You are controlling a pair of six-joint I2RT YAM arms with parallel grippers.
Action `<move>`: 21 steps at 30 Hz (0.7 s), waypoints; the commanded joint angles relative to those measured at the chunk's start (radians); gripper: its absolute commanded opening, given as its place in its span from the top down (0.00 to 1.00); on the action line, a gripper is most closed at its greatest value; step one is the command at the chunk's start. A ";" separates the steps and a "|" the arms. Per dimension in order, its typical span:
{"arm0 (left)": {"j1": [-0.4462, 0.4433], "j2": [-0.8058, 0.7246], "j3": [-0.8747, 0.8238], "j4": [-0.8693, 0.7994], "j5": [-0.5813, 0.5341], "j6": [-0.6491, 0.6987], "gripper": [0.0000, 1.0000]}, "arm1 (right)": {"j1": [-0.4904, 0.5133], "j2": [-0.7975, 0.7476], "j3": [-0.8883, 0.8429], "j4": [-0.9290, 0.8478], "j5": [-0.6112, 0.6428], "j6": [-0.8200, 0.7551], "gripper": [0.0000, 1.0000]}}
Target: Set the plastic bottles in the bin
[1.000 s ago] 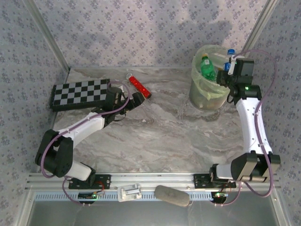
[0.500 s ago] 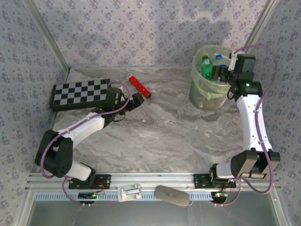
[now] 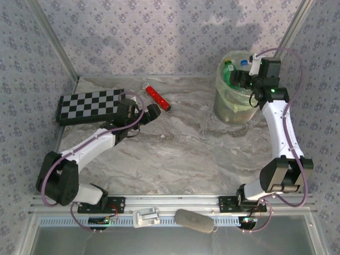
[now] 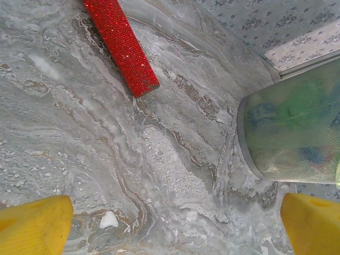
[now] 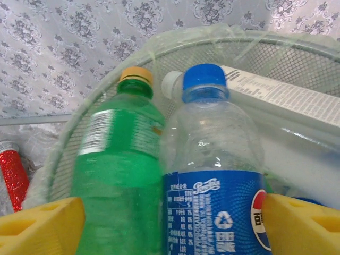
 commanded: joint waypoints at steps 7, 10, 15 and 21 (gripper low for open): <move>0.012 -0.076 -0.044 -0.037 -0.073 0.018 0.00 | 0.017 -0.001 0.063 -0.029 -0.001 -0.018 0.11; 0.019 -0.082 -0.042 -0.043 -0.081 0.020 0.00 | 0.030 -0.050 0.071 -0.021 0.038 -0.038 0.08; 0.026 -0.095 -0.036 -0.055 -0.102 0.036 0.00 | 0.052 -0.125 0.053 -0.019 0.052 -0.045 0.05; 0.054 -0.121 -0.032 -0.095 -0.150 0.059 0.00 | 0.122 -0.227 -0.059 -0.025 0.008 -0.056 0.01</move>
